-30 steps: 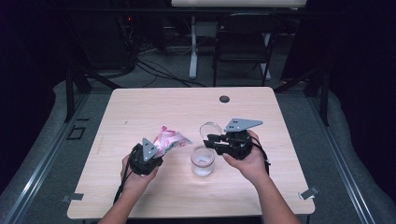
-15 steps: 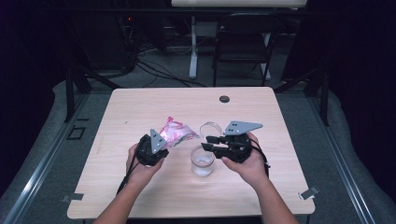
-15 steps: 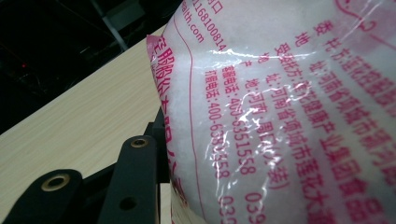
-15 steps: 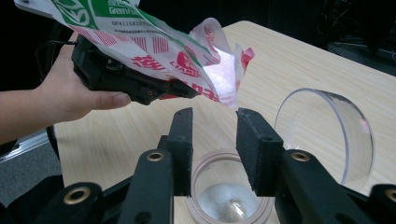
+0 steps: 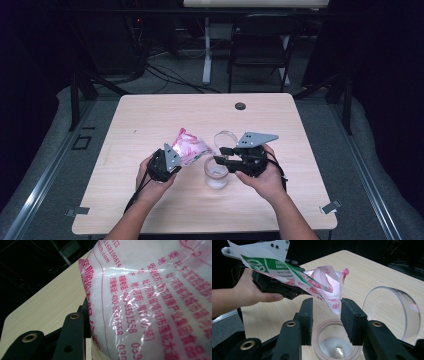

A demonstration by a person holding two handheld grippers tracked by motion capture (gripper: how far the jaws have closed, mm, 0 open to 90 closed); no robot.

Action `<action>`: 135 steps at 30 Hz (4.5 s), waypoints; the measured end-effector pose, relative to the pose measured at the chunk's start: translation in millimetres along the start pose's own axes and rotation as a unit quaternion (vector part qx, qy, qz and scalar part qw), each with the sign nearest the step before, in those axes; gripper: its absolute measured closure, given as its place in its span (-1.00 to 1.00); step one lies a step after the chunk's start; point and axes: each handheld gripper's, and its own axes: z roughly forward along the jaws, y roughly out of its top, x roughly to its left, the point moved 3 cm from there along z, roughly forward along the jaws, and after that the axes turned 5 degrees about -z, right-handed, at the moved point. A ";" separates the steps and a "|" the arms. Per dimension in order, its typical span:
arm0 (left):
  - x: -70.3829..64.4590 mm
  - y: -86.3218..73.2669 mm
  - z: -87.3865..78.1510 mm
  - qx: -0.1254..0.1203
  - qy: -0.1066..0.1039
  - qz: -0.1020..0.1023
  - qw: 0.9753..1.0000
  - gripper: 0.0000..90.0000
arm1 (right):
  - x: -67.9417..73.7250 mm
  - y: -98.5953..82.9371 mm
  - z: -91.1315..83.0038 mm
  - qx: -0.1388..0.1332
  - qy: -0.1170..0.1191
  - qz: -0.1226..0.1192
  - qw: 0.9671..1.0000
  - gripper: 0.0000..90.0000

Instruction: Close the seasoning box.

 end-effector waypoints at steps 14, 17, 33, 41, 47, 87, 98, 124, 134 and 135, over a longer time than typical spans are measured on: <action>-7.8 -3.5 -2.4 0.007 0.025 0.042 0.999 0.35 | 8.0 -1.1 5.1 0.010 0.006 -0.016 1.000 0.35; -10.0 -3.5 -2.3 0.010 0.024 0.048 0.998 0.35 | 10.2 -1.3 6.7 0.012 0.008 -0.020 1.000 0.34; -14.0 -3.8 -1.3 0.011 0.016 0.052 0.998 0.35 | 21.5 2.5 8.7 0.008 0.008 -0.059 0.998 0.26; -13.0 -3.9 -1.5 0.010 0.013 0.048 0.999 0.35 | 23.5 2.9 9.2 0.008 0.010 -0.068 0.998 0.21; -12.8 -4.0 -1.5 0.010 0.013 0.049 0.999 0.35 | 26.7 2.7 11.3 0.010 0.019 -0.080 0.997 0.14; -25.7 -1.8 -2.4 0.004 0.004 0.081 0.997 0.36 | 29.2 -6.3 25.2 0.039 0.029 -0.089 0.995 0.55; -25.1 -1.5 -3.4 0.000 0.009 0.084 0.996 0.36 | 26.9 -8.3 25.8 0.044 0.032 -0.075 0.996 0.81; -23.6 4.6 -11.5 -0.015 0.083 0.143 0.986 0.36 | 22.3 -13.2 27.4 0.045 0.037 -0.047 0.997 0.98; -24.2 5.0 -11.9 -0.020 0.102 0.160 0.982 0.36 | 21.0 -15.7 29.1 0.046 0.039 -0.038 0.997 0.99; -24.2 5.2 -12.1 -0.021 0.106 0.165 0.980 0.36 | 21.0 -15.9 29.4 0.047 0.039 -0.038 0.997 0.99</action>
